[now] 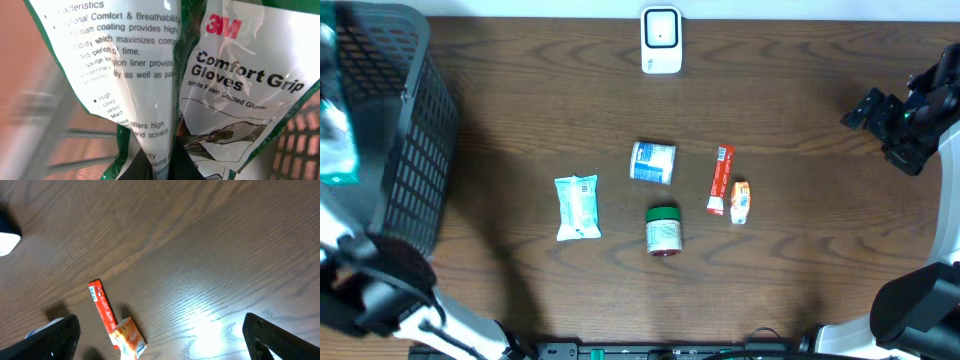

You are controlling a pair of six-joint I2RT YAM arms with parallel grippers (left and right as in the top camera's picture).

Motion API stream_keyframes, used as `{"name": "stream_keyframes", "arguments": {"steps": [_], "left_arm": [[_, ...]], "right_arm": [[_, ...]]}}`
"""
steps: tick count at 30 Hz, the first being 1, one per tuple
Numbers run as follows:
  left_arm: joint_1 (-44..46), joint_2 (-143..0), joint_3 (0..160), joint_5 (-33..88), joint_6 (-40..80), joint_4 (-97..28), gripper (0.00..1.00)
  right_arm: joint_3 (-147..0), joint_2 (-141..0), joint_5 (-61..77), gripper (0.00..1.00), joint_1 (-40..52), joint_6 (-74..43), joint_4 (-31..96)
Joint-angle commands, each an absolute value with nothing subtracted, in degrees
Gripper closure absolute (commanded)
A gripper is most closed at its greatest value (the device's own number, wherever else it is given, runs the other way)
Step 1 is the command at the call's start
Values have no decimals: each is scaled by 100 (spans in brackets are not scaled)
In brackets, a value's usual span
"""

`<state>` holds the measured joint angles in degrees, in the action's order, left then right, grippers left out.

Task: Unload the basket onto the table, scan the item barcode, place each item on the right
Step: 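Grasp the green 3M Comfort Grip gloves pack in the basket, then lift the gloves pack out and carry it toward the table centre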

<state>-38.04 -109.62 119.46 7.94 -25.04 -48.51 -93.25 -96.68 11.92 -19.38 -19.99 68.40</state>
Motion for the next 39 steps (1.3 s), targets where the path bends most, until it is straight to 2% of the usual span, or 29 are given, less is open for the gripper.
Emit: {"name": "stream_keyframes", "arguments": {"steps": [1, 13, 18, 22, 32, 39], "left_arm": [[-3795, -10519, 12036, 449, -2112, -4654, 93], [-3645, -8691, 12036, 390, -648, -4125, 93], [-3166, -8029, 12036, 405, -344, -4246, 93], [-2585, -7728, 12036, 405, 5, -4864, 93], [-976, -7996, 11841, 405, 1664, -6943, 93], [-169, -8820, 11561, 388, 1586, -7264, 93]], "right_arm": [[-9437, -9559, 1186, 1, -1946, -2053, 6858], [-9437, -9559, 1188, 1, -1944, -2053, 6858], [-9437, -9559, 1186, 1, -1946, -2053, 6858], [-9437, -9559, 1188, 1, -1946, -2053, 6858], [-9437, -9559, 1188, 1, -1946, -2053, 6858], [-9437, -9559, 1188, 1, -1946, -2053, 6858]]}}
